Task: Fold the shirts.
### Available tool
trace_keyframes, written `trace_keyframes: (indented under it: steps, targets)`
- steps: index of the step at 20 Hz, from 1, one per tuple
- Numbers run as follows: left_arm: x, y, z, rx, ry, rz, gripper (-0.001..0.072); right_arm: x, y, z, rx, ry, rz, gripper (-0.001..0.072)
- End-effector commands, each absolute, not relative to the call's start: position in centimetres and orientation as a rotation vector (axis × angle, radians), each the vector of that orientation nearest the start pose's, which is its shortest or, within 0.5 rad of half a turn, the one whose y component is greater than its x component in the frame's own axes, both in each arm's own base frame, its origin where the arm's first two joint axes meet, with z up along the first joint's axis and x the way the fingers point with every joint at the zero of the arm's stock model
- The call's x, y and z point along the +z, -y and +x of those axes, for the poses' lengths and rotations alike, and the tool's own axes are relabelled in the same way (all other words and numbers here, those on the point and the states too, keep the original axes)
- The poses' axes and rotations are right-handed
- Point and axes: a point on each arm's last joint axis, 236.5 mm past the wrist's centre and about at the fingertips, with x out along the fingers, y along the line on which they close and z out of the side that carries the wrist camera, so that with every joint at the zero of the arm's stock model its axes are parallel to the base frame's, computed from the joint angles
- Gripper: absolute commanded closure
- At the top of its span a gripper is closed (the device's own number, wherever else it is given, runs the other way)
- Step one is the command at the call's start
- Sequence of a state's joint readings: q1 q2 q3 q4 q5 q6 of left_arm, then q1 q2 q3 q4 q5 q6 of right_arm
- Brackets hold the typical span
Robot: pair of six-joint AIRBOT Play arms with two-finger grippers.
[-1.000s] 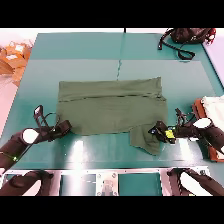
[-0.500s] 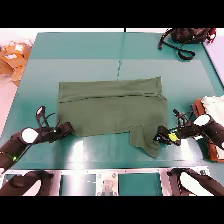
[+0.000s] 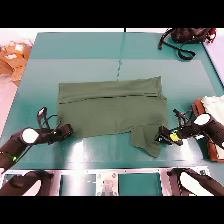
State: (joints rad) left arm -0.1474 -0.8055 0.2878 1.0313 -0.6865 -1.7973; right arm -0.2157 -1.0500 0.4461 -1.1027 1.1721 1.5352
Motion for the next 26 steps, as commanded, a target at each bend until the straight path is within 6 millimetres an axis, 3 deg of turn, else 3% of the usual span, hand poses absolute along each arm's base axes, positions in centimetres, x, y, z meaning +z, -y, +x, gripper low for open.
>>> trace_keyframes:
  steps: [1,4,7,9,13,15,18,20,23,26]
  targets:
    - [-9.8,10.9,22.9,-0.036,-1.259,-0.643,0.0685,-11.0,-5.8,19.2,0.019,-1.637,0.665,0.0699]
    - [-9.1,9.3,22.0,-0.042,-1.333,-0.473,0.0685,-11.0,-4.8,17.6,0.009,-1.686,0.589,0.0699]
    - [-7.1,5.5,22.1,0.053,-1.372,-0.278,0.0685,-10.0,-2.5,16.1,-0.094,-1.696,0.506,0.0699]
    - [-6.2,5.1,22.4,0.047,-1.372,-0.237,0.0685,-9.0,-1.8,15.8,-0.125,-1.668,0.479,0.0698]
    - [-6.1,5.0,21.8,0.024,-1.400,-0.197,0.0685,-7.9,-2.4,16.3,-0.097,-1.636,0.498,0.0698]
    - [-4.9,5.3,23.1,-0.001,-1.354,-0.193,0.0685,-6.2,-3.5,18.6,-0.042,-1.563,0.548,0.0698]
    - [-2.2,5.8,26.2,-0.029,-1.237,-0.199,0.0685,-1.8,-4.6,24.5,0.054,-1.373,0.589,0.0698]
    - [-0.9,6.0,28.2,-0.037,-1.167,-0.208,0.0684,-0.1,-4.8,27.8,0.083,-1.318,0.606,0.0698]
    - [-1.3,6.9,31.2,-0.052,-1.201,-0.207,0.0685,0.5,-5.3,31.9,0.109,-1.307,0.585,0.0698]
    - [-1.5,7.5,36.0,-0.052,-1.214,-0.200,0.0684,0.4,-5.2,36.2,0.111,-1.277,0.576,0.0698]
